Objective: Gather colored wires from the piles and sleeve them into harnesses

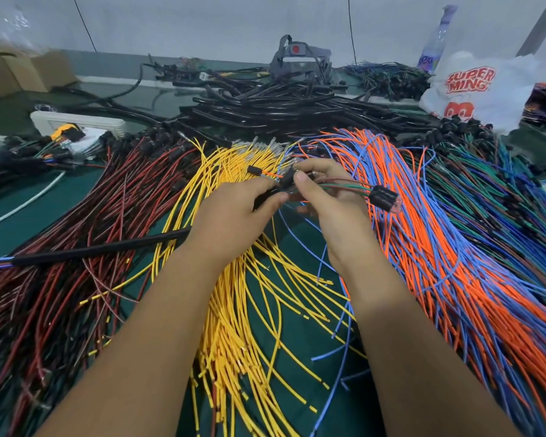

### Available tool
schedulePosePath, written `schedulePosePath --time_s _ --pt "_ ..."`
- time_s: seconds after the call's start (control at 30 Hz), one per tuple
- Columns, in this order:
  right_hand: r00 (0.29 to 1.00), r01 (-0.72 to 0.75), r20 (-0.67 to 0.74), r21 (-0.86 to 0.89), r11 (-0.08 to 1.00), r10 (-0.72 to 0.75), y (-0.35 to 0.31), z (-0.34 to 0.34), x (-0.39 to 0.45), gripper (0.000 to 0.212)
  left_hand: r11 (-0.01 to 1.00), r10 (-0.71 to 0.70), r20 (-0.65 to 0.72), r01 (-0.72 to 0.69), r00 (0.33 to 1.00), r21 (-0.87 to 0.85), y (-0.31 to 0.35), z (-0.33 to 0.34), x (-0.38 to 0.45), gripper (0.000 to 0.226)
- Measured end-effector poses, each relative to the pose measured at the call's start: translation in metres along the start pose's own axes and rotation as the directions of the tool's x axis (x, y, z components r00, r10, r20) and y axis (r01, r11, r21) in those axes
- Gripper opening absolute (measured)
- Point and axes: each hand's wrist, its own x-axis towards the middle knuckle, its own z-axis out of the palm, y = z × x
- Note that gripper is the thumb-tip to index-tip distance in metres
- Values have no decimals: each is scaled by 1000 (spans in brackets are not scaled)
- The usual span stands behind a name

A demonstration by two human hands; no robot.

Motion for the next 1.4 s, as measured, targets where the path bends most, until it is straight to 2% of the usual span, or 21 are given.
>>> schedulePosePath --time_s 0.13,0.23,0.3,0.37,0.47,0.63,0.8,0.9,1.0,1.13,1.27,1.4 --pt "998 -22 -55 149 989 30 -2 -1 0 12 1000 3 -25 -3 1000 -28 0 3 0 26" --pt "985 -79 -129 270 959 118 -5 -2 2 10 997 76 -125 -79 989 -22 0 4 4 21" --pt "983 -130 -82 333 934 166 -8 -3 1 7 985 157 -254 -170 954 -29 5 1 6 21" --pt "987 -153 15 415 897 161 -11 -4 0 12 966 233 -390 -258 891 -14 9 -1 7 20" --pt "988 -154 104 489 859 118 -13 -6 -2 21 955 274 -473 -295 837 31 10 -1 6 18" --pt "989 -137 114 478 867 93 -14 -6 -3 25 962 270 -450 -258 851 90 9 -3 3 18" --pt "992 -83 -45 442 893 115 -11 -1 0 21 978 207 -395 -181 895 102 9 -2 0 19" --pt "980 5 -184 405 914 76 -9 1 1 23 986 162 -363 -134 918 101 12 0 0 19" --pt "969 59 -244 325 944 24 -8 1 1 24 985 161 -322 -129 933 118 12 0 0 21" --pt "976 42 -219 277 960 20 -6 1 1 22 986 163 -280 -144 946 89 8 -1 0 23" --pt "987 24 -159 234 972 14 -4 3 1 25 994 107 -271 -107 957 15 4 -1 1 26" --pt "994 -2 -103 320 947 37 -3 1 1 19 994 110 -304 -104 946 34 3 0 0 24"
